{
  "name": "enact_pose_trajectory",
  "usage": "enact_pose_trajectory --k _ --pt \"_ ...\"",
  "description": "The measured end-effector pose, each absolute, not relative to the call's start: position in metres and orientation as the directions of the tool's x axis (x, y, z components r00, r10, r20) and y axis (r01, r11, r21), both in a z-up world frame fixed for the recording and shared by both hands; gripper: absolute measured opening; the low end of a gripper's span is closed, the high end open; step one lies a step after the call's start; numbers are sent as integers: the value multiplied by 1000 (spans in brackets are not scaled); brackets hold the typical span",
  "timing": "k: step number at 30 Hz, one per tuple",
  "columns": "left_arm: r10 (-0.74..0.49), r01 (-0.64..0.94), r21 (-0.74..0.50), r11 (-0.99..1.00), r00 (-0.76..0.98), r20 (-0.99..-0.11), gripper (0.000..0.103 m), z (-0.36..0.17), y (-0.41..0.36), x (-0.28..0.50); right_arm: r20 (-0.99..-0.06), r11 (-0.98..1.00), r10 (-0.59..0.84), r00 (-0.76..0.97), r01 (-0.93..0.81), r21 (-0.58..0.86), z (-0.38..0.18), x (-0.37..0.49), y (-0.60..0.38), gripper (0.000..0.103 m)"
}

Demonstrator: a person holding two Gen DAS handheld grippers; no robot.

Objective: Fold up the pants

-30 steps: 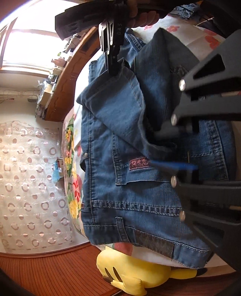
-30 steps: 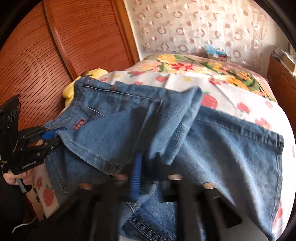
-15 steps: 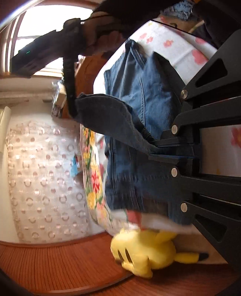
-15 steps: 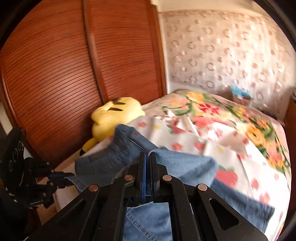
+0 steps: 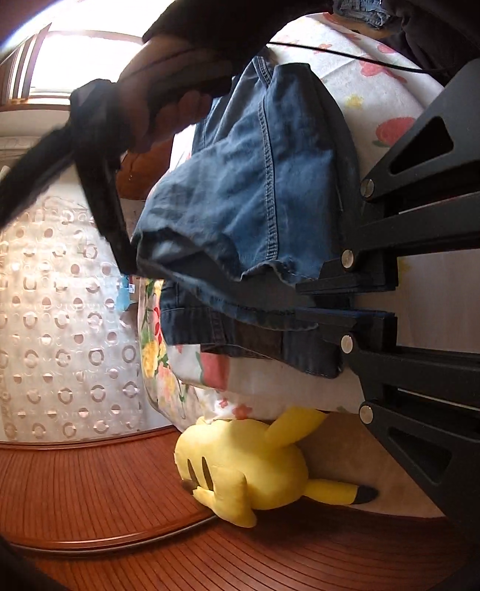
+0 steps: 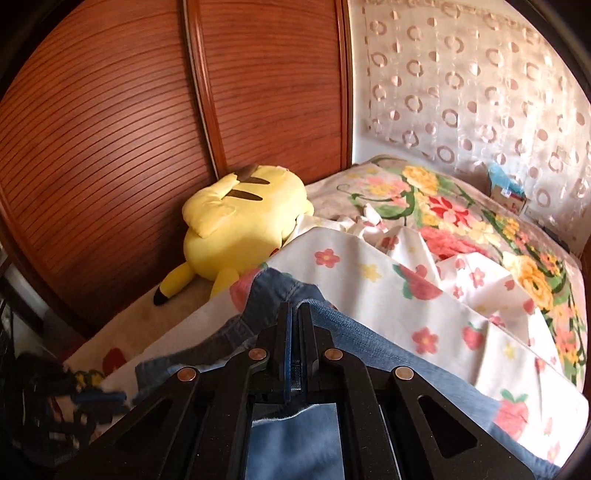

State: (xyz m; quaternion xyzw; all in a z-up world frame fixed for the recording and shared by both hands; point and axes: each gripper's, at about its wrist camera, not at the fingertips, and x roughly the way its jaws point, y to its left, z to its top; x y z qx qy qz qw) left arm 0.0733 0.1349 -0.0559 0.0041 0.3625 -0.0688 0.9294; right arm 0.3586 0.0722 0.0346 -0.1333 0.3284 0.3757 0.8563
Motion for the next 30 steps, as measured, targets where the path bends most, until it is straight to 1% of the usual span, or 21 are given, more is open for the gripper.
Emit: enact_pose_trajectory --k 4,6,7,8,9,10,13,14,15,22,24,28,29,30 --pt "-117 111 -51 992 733 -670 8 -55 142 74 -661 694 550 510 -720 22 32 371 93 3" --pt "-121 106 -63 992 738 -664 8 -53 146 72 -655 700 561 506 -713 49 31 373 94 7" --pt "-123 102 -70 992 743 -657 8 -51 147 71 -645 705 565 514 -707 54 32 372 93 16" --pt "-125 100 -75 992 745 -656 8 -50 149 71 -635 716 562 531 -696 51 33 369 88 31" --pt "-124 97 -77 992 745 -656 16 -49 150 71 -622 719 566 541 -693 51 33 366 85 39" --pt "-117 90 -75 993 747 -655 19 -48 152 71 -611 720 572 548 -692 53 33 363 82 46" --pt "-109 81 -73 994 754 -648 31 -46 153 73 -595 720 574 562 -693 40 31 353 70 46" --pt "-112 82 -75 994 756 -645 42 -45 153 73 -595 723 566 571 -690 26 31 349 66 47" --pt "-115 85 -77 993 759 -641 46 -45 152 73 -593 725 560 578 -689 13 30 344 62 47" --pt "-148 115 -93 989 761 -631 46 -49 143 84 -582 743 541 607 -670 -7 22 310 13 47" --pt "-163 128 -101 987 750 -641 46 -54 141 92 -587 747 533 609 -665 -13 17 298 -3 47" --pt "-147 112 -97 989 726 -672 44 -69 138 107 -596 760 521 611 -650 -1 11 279 -36 47" --pt "-148 109 -101 989 721 -677 37 -72 138 110 -596 765 518 613 -644 3 10 276 -44 47" --pt "-147 105 -103 989 717 -681 25 -75 138 111 -594 771 515 618 -637 6 8 271 -53 47"
